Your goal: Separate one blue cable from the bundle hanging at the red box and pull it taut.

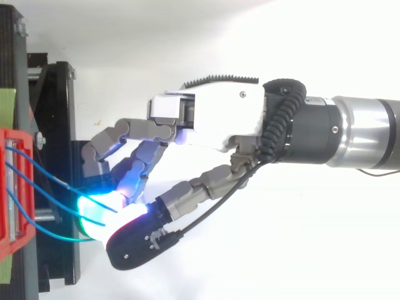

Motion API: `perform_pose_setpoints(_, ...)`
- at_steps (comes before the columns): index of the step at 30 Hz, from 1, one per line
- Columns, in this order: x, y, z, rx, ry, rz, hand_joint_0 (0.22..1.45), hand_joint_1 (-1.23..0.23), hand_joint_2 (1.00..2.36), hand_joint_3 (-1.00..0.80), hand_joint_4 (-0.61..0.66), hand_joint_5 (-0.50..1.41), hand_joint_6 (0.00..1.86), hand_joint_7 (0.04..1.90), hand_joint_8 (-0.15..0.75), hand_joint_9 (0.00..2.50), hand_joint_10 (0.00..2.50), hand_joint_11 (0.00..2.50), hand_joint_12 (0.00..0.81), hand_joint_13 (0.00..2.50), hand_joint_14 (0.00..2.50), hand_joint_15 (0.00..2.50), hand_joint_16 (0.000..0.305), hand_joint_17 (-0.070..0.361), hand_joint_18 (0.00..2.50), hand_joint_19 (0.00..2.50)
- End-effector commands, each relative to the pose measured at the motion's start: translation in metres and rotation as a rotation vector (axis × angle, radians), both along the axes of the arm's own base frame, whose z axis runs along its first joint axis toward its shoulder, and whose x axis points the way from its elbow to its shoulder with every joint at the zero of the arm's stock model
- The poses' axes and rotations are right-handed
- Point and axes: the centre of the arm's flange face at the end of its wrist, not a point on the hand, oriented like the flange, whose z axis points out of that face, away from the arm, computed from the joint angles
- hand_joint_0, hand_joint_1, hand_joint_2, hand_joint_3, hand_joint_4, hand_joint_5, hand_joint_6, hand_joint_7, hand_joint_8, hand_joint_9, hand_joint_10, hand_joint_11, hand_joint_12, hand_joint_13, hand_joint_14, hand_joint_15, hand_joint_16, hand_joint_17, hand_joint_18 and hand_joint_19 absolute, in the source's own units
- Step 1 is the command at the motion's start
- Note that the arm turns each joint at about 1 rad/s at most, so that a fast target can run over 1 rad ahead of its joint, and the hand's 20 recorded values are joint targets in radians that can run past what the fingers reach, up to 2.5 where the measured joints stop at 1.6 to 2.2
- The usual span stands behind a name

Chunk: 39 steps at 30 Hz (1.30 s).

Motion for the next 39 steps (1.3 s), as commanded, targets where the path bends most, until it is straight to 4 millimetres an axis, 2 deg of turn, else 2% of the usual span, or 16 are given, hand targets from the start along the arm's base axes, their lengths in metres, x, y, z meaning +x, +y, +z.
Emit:
perform_pose_setpoints(1, 0.0001, 0.0, 0.0001, 0.0, -0.001, 0.0, 0.83, -0.92, 1.02, -0.33, 0.12, -0.21, 0.84, 1.16, 0.364, 0.98, 0.02, 0.92, 0.395, 0.72, 0.02, 0.47, 0.045, 0.102, 0.81, 0.6)
perform_pose_setpoints(3, 0.0001, 0.0012, 0.0001, 0.0, -0.001, 0.002, 0.81, -0.92, 1.02, -0.33, 0.09, -0.2, 0.84, 1.14, 0.355, 0.99, 0.02, 0.91, 0.39, 0.72, 0.02, 0.47, 0.045, 0.102, 0.82, 0.6)
perform_pose_setpoints(9, 0.0003, 0.0012, 0.0003, 0.0, -0.002, 0.002, 0.76, -0.92, 1.01, -0.35, 0.11, -0.19, 0.81, 1.16, 0.359, 1.04, 0.02, 0.89, 0.386, 0.75, 0.02, 0.47, 0.045, 0.1, 0.86, 0.58)
perform_pose_setpoints(16, 0.0001, 0.0012, 0.0001, 0.0, -0.001, 0.002, 0.71, -0.85, 1.01, -0.33, 0.13, -0.17, 0.76, 1.23, 0.362, 1.04, 0.02, 0.87, 0.39, 0.76, 0.02, 0.46, 0.045, 0.101, 0.88, 0.57)
perform_pose_setpoints(18, 0.0005, 0.0011, -0.0007, 0.0, -0.002, 0.0, 0.68, -0.79, 1.02, -0.32, 0.16, -0.17, 0.74, 1.23, 0.366, 1.04, 0.02, 0.85, 0.393, 0.75, 0.02, 0.47, 0.046, 0.103, 0.88, 0.58)
perform_pose_setpoints(23, 0.0005, 0.0018, 0.0004, 0.001, -0.004, -0.003, 0.64, -0.66, 1.02, -0.33, 0.2, -0.1, 0.54, 1.45, 0.365, 1.01, 0.02, 0.76, 0.392, 0.74, 0.02, 0.47, 0.046, 0.104, 0.85, 0.6)
perform_pose_setpoints(34, 0.0001, 0.0017, -0.0001, 0.0, 0.001, -0.003, 0.66, -0.66, 1.02, -0.26, 0.21, -0.09, 0.5, 1.5, 0.368, 1.01, 0.02, 0.75, 0.396, 0.73, 0.02, 0.47, 0.046, 0.104, 0.85, 0.6)
perform_pose_setpoints(37, 0.0001, 0.0017, -0.0001, 0.0, 0.001, -0.003, 0.67, -0.7, 1.02, -0.23, 0.21, -0.1, 0.52, 1.5, 0.375, 1.0, 0.02, 0.79, 0.4, 0.73, 0.02, 0.46, 0.047, 0.105, 0.86, 0.59)
perform_pose_setpoints(39, 0.0, 0.0005, -0.0001, 0.0, 0.001, -0.005, 0.68, -0.78, 1.02, -0.24, 0.21, -0.13, 0.6, 1.41, 0.376, 0.98, 0.02, 0.8, 0.404, 0.73, 0.02, 0.46, 0.047, 0.106, 0.86, 0.58)
